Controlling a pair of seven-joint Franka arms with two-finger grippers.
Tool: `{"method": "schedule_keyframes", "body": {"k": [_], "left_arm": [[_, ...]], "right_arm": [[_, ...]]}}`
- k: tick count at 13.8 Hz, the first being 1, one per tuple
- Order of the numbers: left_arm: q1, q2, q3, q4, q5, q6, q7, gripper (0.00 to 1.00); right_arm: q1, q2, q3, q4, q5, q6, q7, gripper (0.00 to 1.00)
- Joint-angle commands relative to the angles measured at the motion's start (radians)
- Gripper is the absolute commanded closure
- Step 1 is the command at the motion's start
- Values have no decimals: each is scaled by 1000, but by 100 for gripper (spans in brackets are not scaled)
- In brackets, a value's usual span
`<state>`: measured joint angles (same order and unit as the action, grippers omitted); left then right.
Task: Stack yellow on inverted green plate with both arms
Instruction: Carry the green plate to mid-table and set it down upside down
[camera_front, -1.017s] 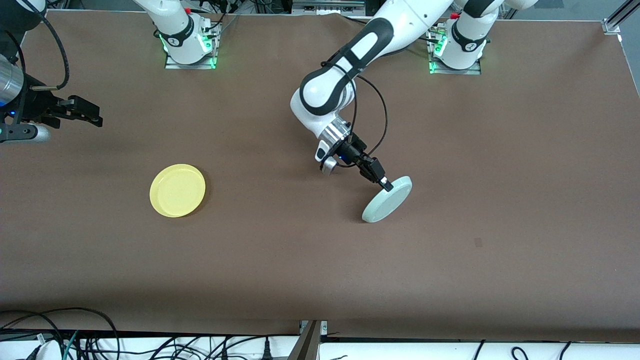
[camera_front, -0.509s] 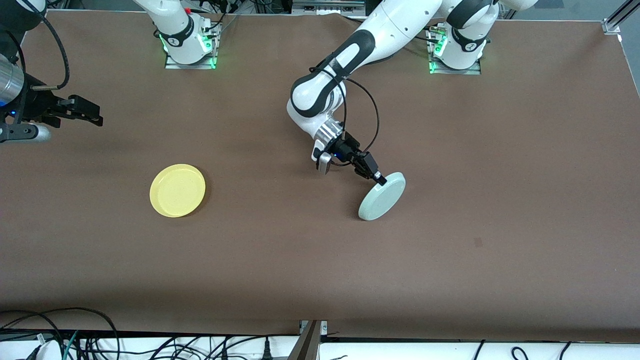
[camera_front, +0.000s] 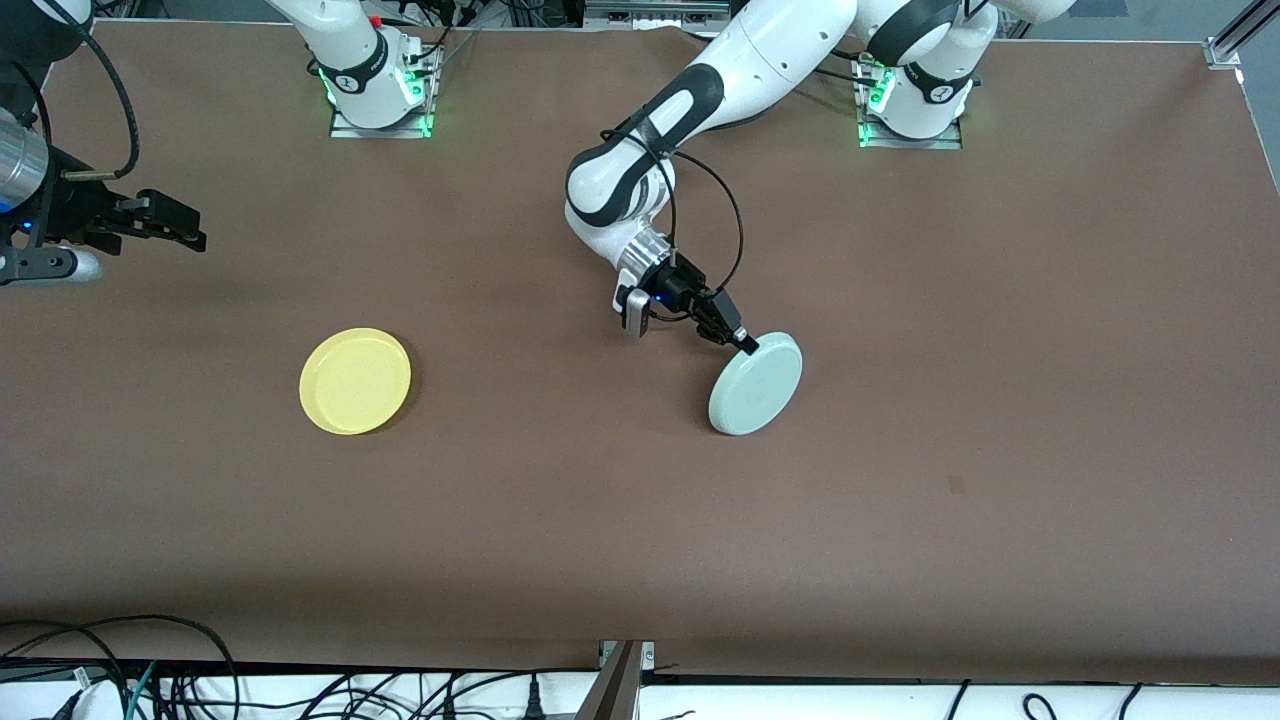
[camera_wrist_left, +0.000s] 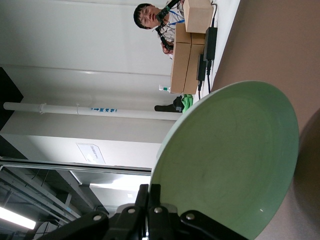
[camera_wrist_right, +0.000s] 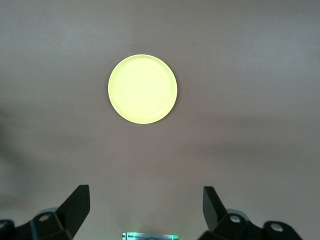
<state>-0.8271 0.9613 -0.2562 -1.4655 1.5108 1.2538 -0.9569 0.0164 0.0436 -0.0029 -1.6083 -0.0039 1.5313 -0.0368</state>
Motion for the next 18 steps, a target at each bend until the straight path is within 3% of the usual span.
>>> {"method": "schedule_keyframes", "body": {"k": [1, 3, 5, 6, 7, 12, 15, 18], "left_arm": [[-9, 34, -14, 43, -37, 13, -22, 91], [-9, 36, -21, 54, -70, 19, -22, 40], [-9, 34, -40, 71, -122, 54, -23, 22], [-9, 34, -40, 94, -162, 70, -23, 6], [-7, 30, -51, 121, -216, 97, -22, 0], [8, 17, -69, 295, -594, 255, -74, 0], [52, 8, -66, 301, -785, 456, -285, 0], [97, 7, -66, 292, -874, 633, -387, 0]], "right_arm": [[-1, -22, 1, -15, 15, -13, 9, 0], [-1, -22, 1, -15, 15, -13, 9, 0], [-1, -22, 1, -15, 15, -14, 9, 0], [-1, -22, 1, -15, 15, -13, 9, 0], [-1, -22, 1, -15, 15, -13, 9, 0], [-1, -22, 1, -15, 15, -13, 9, 0], [-1, -22, 1, -15, 15, -13, 9, 0], [-1, -22, 1, -15, 15, -13, 9, 0]]}}
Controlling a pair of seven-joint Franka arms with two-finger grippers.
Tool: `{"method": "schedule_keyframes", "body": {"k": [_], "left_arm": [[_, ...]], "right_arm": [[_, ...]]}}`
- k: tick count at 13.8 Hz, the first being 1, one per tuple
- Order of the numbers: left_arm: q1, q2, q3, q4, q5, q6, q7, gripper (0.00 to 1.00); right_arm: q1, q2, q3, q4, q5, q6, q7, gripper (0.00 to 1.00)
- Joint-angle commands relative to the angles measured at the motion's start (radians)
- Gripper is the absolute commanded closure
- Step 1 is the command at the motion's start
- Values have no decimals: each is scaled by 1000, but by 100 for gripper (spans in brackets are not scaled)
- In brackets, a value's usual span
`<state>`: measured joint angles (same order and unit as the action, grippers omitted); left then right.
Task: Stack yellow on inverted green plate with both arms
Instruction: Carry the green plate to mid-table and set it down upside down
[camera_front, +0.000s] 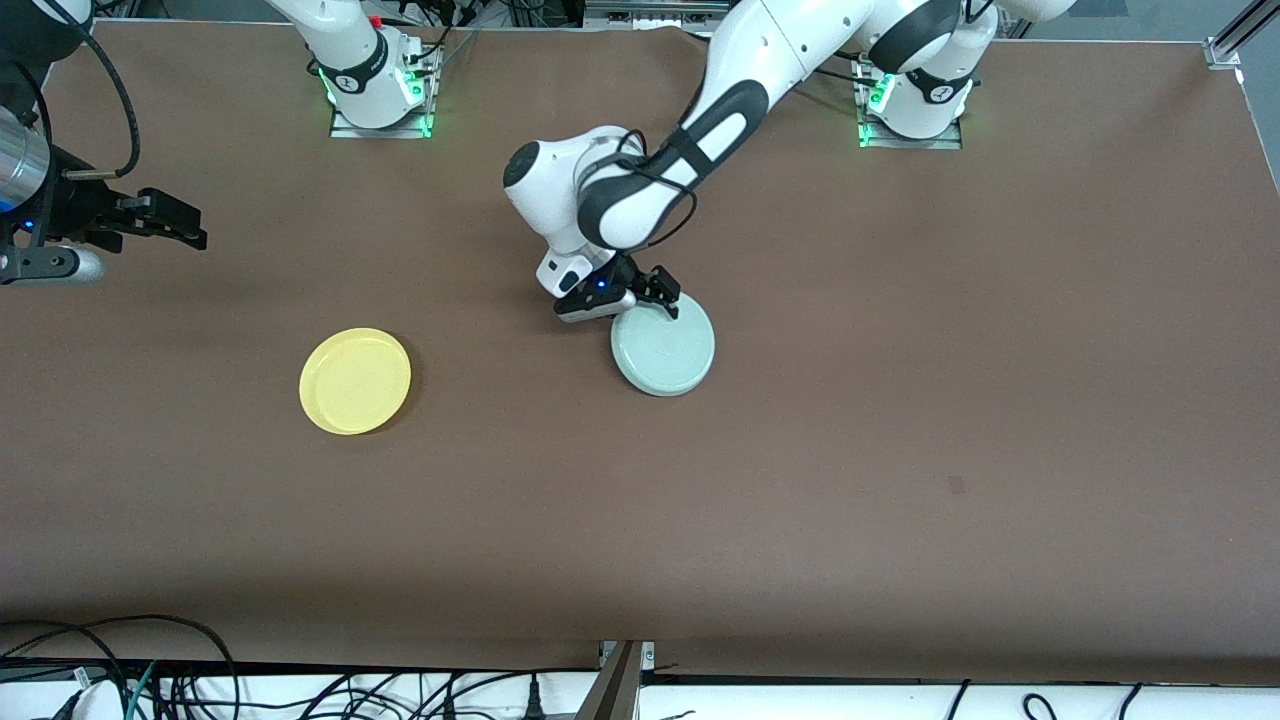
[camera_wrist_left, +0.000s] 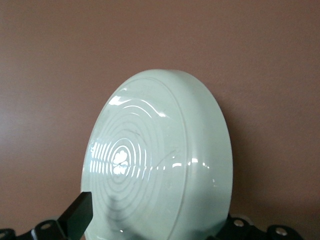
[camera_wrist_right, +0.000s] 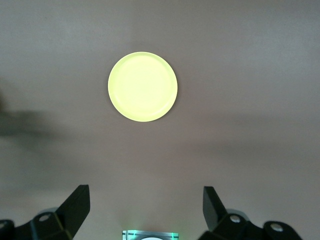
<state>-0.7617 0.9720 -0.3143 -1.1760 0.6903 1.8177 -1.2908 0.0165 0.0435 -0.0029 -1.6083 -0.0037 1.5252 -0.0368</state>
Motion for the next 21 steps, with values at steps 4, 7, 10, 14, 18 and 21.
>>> {"method": "schedule_keyframes", "body": {"k": [4, 7, 10, 14, 18, 21], "left_arm": [[87, -38, -9, -21, -133, 164, -50, 0], [114, -61, -9, -62, -198, 267, -45, 0], [127, -71, -5, -79, -192, 290, -4, 0], [170, -130, -8, -125, -216, 278, 104, 0], [191, -133, -6, -137, -218, 327, 148, 0], [203, -148, -9, -139, -221, 331, 151, 0]], "right_arm": [[-1, -22, 1, -15, 14, -7, 9, 0], [-1, -22, 1, -15, 14, -7, 9, 0], [-1, -22, 1, -15, 14, -8, 9, 0], [-1, -22, 1, -15, 14, -8, 9, 0], [-1, -22, 1, -15, 14, -8, 9, 0], [-1, -22, 1, -15, 14, -8, 9, 0]]}}
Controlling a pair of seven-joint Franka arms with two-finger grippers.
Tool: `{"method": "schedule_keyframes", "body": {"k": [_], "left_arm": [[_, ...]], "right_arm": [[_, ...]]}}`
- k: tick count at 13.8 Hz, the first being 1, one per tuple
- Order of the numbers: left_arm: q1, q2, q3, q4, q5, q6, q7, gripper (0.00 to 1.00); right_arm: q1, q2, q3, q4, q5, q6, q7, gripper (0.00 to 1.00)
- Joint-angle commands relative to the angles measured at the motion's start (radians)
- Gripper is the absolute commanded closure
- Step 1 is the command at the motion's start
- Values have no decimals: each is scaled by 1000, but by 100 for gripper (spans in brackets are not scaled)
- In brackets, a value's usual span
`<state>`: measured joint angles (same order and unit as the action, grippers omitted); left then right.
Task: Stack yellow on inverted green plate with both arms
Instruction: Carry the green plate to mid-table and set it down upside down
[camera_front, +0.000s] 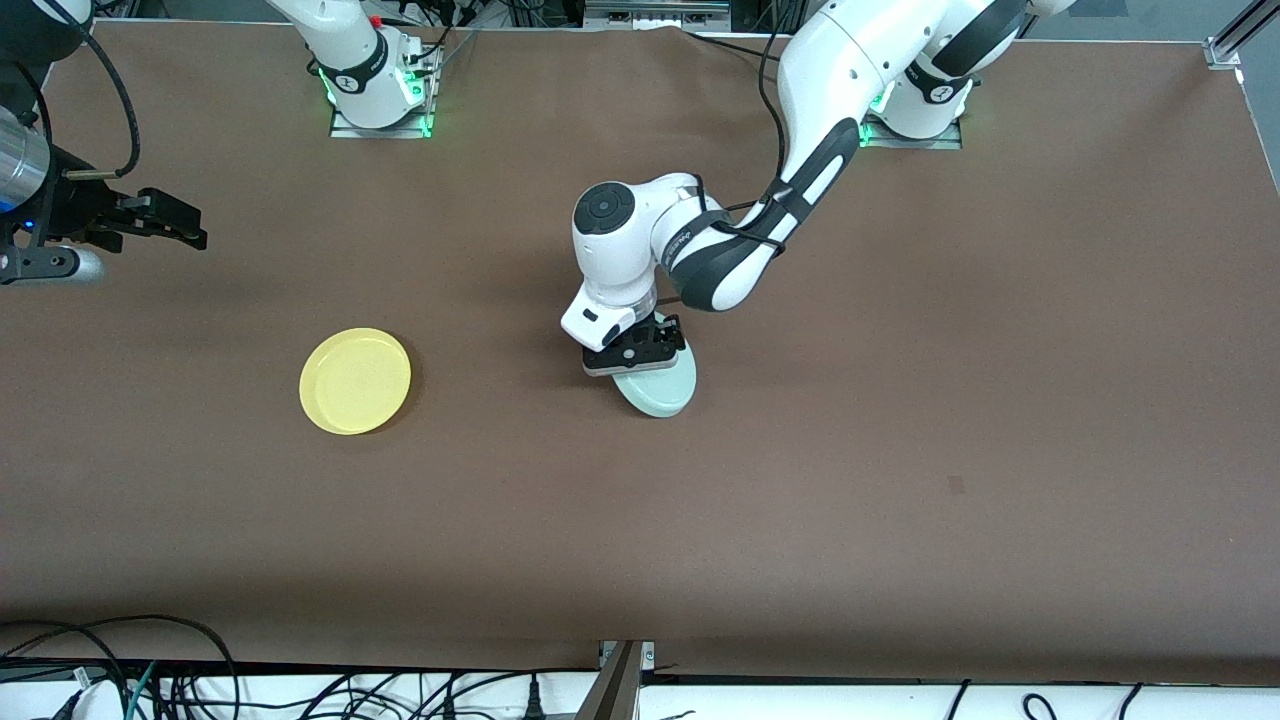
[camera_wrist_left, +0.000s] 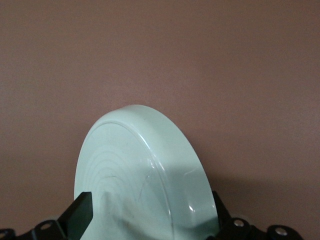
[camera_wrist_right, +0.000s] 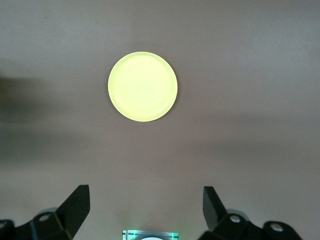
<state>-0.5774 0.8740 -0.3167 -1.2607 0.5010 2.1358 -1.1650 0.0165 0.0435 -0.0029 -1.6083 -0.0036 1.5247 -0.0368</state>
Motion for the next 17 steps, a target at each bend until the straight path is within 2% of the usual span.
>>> {"method": "schedule_keyframes", "body": {"k": [1, 3, 7, 10, 12, 13, 17], "left_arm": [[8, -41, -5, -54, -32, 25, 9, 0], [39, -50, -8, -52, -54, 58, 7, 0], [36, -61, -8, -51, -84, 55, 10, 0], [51, -130, -7, -57, -183, 47, 11, 0], [99, -179, -7, -69, -186, 21, 22, 0], [125, -202, -7, -71, -194, -2, 57, 0], [270, -329, 7, -71, -372, -201, 383, 0]], "right_arm": [[-1, -22, 1, -15, 14, -8, 9, 0], [-1, -22, 1, -15, 14, -8, 9, 0], [-1, -22, 3, -15, 14, -8, 9, 0], [-1, -22, 3, -15, 14, -8, 9, 0], [-1, -20, 1, -12, 11, 3, 8, 0], [-1, -16, 1, -9, 8, 8, 6, 0], [-4, 36, 1, -12, -1, 17, 5, 0]]}}
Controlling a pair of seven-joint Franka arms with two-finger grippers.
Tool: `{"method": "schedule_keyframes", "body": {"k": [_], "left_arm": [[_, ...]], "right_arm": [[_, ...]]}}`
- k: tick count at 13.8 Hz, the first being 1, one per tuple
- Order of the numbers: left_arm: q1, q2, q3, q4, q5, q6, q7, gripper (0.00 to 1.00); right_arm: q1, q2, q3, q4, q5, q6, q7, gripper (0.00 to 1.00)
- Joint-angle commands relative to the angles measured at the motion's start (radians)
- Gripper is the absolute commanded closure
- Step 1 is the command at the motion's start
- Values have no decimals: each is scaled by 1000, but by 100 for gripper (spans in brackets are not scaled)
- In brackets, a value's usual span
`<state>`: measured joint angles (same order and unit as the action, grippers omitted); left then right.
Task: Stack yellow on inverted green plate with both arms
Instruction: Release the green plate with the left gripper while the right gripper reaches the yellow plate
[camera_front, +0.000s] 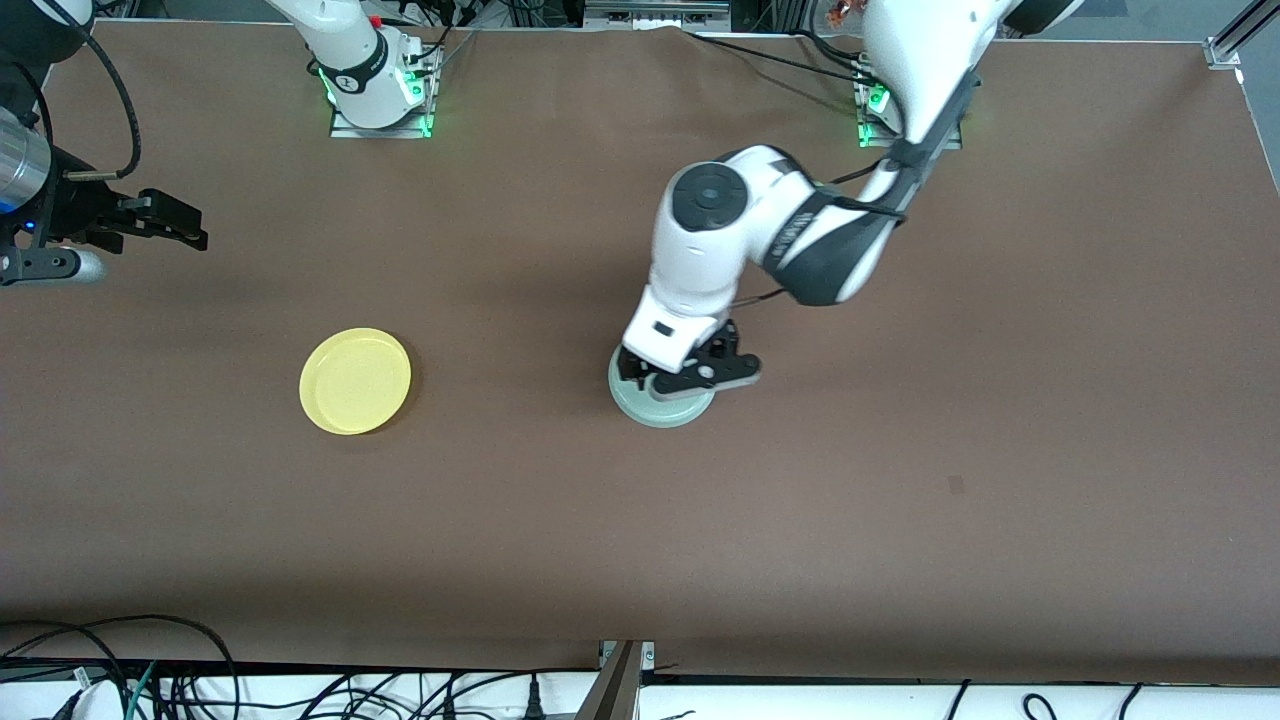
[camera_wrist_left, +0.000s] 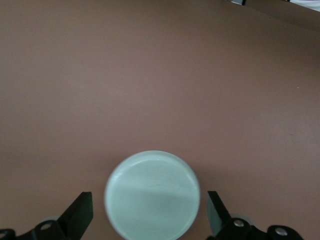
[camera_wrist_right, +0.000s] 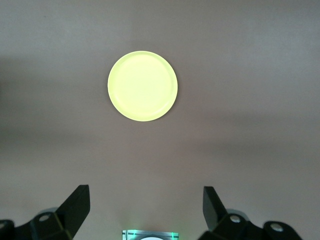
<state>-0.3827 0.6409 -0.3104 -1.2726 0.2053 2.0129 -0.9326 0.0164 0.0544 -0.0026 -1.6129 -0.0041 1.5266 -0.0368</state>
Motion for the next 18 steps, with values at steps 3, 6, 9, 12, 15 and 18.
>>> {"method": "schedule_keyframes", "body": {"k": [3, 6, 9, 12, 15, 18], "left_arm": [[206, -177, 25, -59, -132, -222, 358, 0], [301, -236, 74, -59, -178, -318, 533, 0], [344, -279, 161, -59, -237, -393, 691, 0], [401, -322, 206, -60, -244, -450, 848, 0], [444, -375, 232, -91, -242, -485, 926, 0], [463, -427, 237, -146, -231, -505, 937, 0]], "right_arm": [[-13, 137, -5, -7, -7, 62, -5, 0], [-22, 254, -5, -22, -30, 221, 0, 0], [-61, 369, -7, -65, -16, 412, -5, 0], [-78, 415, -7, -175, 30, 628, -3, 0], [-87, 429, -5, -281, 85, 782, 0, 13], [-93, 470, -4, -300, 160, 797, -29, 34]]}}
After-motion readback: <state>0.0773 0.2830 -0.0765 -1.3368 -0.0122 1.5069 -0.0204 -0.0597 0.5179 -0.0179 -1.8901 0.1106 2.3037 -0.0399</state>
